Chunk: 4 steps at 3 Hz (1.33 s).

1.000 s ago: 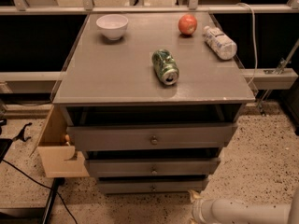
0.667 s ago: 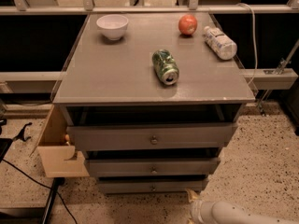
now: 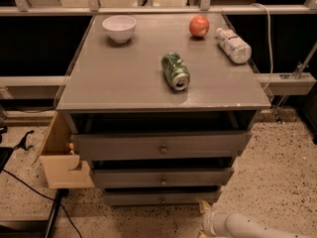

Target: Open bottom drawer

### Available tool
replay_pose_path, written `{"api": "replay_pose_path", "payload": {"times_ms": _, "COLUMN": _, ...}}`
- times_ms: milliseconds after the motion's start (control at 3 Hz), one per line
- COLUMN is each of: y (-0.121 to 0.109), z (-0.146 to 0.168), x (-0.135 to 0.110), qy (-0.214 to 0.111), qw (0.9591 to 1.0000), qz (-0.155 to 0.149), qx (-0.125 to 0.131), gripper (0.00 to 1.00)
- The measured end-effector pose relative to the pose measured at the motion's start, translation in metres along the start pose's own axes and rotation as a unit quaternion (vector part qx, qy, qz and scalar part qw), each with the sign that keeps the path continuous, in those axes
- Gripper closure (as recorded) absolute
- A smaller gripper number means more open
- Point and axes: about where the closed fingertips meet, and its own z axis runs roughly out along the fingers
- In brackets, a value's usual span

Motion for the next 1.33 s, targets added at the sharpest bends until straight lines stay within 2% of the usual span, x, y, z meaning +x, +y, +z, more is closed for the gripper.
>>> {"api": "replay_pose_path", "payload": {"times_ms": 333, "y": -0.012, "z": 0.023, "x": -0.003, "qy": -0.008, "qw": 0.9999, "qz": -0.012, "qx": 0.003, "gripper": 0.00}}
{"api": "replay_pose_path", "payload": {"times_ms": 1333, "y": -0.043, "z": 0.058, "x": 0.003, "qy": -0.008, "qw": 0.9994, "qz": -0.028, "qx": 0.018, "gripper": 0.00}}
